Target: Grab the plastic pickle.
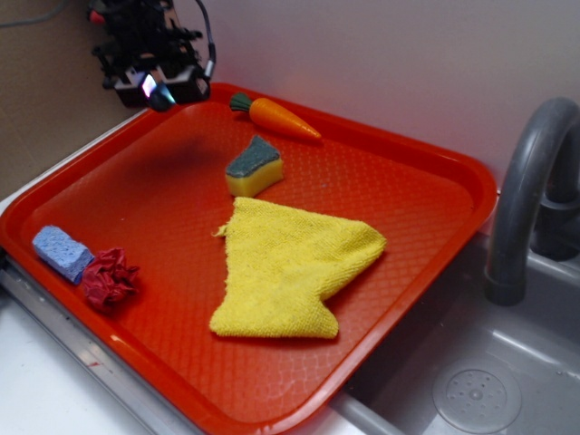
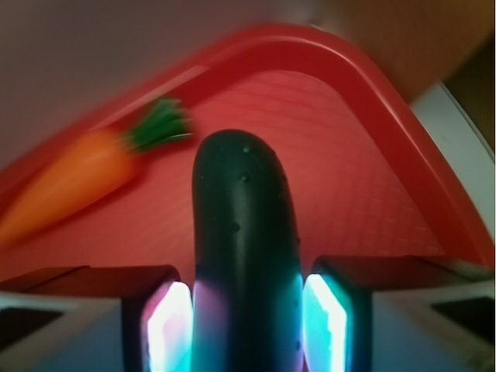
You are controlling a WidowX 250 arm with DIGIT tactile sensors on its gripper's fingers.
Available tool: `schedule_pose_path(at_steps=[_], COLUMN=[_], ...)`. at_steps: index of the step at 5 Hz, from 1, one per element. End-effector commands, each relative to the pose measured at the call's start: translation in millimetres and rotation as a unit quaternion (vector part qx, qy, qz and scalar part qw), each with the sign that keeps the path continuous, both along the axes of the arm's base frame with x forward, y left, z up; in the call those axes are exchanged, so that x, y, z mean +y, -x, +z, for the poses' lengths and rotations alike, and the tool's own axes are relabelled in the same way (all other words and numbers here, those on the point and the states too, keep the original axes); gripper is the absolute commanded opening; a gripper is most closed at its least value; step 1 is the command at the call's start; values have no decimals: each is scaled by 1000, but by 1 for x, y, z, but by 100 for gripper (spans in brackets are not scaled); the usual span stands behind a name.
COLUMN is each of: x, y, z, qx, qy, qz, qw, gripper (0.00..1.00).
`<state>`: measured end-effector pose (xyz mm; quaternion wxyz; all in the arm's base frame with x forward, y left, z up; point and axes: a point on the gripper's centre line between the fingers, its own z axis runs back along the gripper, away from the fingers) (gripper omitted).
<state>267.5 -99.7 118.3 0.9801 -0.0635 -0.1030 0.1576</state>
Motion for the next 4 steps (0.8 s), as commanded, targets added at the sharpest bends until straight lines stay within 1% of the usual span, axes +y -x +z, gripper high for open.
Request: schedule_pose_path(at_steps=[1,2,3,4], x=[-22,-37,-42,-43], y=[43,66,83,83], z=[89,117,132,133], qx=[-59,-89,-108,-124], qy=[53,56,61,43], qz=[-103,-125,-79,-65], qw=[992,987,989,989], gripper=[0,0,0,0])
